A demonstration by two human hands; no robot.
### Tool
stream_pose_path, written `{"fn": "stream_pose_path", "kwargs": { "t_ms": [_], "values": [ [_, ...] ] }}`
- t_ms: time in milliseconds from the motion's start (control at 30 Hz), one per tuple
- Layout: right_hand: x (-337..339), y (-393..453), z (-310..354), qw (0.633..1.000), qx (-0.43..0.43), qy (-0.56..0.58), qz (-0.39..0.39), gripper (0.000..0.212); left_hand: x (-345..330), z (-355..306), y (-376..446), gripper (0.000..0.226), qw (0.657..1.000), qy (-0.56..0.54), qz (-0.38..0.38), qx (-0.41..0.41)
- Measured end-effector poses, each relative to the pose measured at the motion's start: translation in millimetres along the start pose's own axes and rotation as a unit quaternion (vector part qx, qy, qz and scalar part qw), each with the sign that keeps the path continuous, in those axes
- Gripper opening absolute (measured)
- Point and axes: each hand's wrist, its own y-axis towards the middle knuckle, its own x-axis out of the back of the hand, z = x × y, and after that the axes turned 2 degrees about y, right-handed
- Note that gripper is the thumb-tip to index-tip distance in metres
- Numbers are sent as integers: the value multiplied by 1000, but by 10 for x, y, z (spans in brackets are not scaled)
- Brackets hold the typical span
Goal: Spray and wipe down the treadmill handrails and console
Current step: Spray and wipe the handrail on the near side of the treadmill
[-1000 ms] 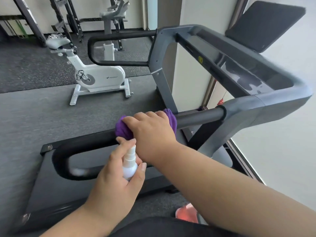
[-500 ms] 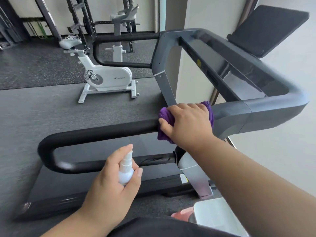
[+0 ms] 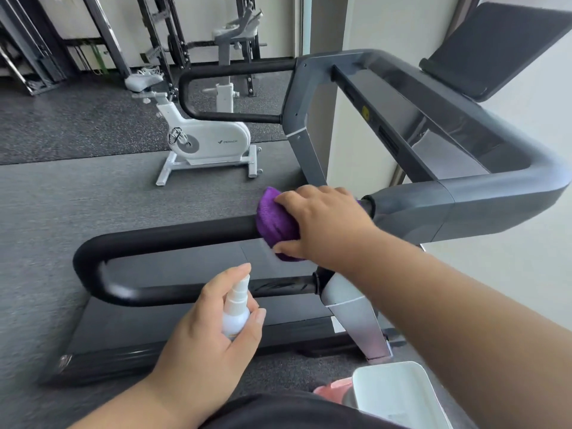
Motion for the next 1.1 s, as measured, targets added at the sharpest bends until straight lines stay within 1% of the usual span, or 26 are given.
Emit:
{"fn": "stream_pose_path", "kwargs": {
  "t_ms": [100,200,300,367,433,500,567,633,733,800,867,1100],
  "values": [
    [101,-92,-316,1000,-21,1,22,79,56,15,-20,65,1000,-6,3,1],
    [114,-133,-420,999,-15,-26,19,76,132,75,-70,57,1000,-14,1,14],
    [76,-55,-273,999,0,-47,8,74,173,142,-126,49,999,-11,-16,37],
    [61,52,-147,999,13,-35,13,74,166,142,-134,54,999,-11,-26,46],
    [36,160,-24,999,32,-23,20,73,135,114,-129,56,998,-11,-21,51],
    [6,234,69,998,49,-22,23,74,81,75,-115,53,999,-17,-5,40],
    [5,242,66,998,59,-12,27,79,20,20,-96,51,999,-24,17,26],
    [42,190,-52,997,65,0,43,90,-20,-29,-73,53,999,-35,34,19],
    [108,104,-265,996,51,-4,69,100,-23,-33,-63,56,998,-39,39,1],
    [83,80,-291,997,41,-21,60,97,19,11,-83,56,999,-40,35,5],
    [33,88,-213,998,40,-40,34,92,78,78,-110,54,998,-47,32,24],
    [-105,324,432,997,60,-49,-10,88,267,293,-140,53,998,-41,6,50]
  ]
}}
